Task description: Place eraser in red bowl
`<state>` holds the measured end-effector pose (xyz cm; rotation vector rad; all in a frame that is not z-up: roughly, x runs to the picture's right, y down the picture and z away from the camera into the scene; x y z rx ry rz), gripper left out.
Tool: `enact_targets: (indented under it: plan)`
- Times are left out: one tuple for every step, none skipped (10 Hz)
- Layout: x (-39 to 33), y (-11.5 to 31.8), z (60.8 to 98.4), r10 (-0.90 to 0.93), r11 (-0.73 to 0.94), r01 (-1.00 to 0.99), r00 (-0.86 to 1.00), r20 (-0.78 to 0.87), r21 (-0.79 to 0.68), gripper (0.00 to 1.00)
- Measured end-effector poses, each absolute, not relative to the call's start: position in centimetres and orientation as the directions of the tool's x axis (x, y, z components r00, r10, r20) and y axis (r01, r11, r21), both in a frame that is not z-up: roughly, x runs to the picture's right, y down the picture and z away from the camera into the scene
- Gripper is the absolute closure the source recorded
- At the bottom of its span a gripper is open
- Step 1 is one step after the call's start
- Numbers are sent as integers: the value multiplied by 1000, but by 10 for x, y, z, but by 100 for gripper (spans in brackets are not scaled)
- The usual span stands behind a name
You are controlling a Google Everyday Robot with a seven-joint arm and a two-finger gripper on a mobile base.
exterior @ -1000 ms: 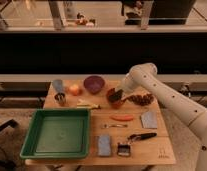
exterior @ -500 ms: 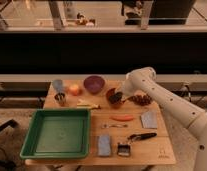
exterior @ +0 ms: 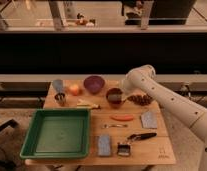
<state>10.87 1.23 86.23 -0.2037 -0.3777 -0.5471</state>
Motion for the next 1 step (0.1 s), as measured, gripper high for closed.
enact_targets:
  plan:
    - [107, 13, 862, -468, 836, 541, 787, 401, -86, 20]
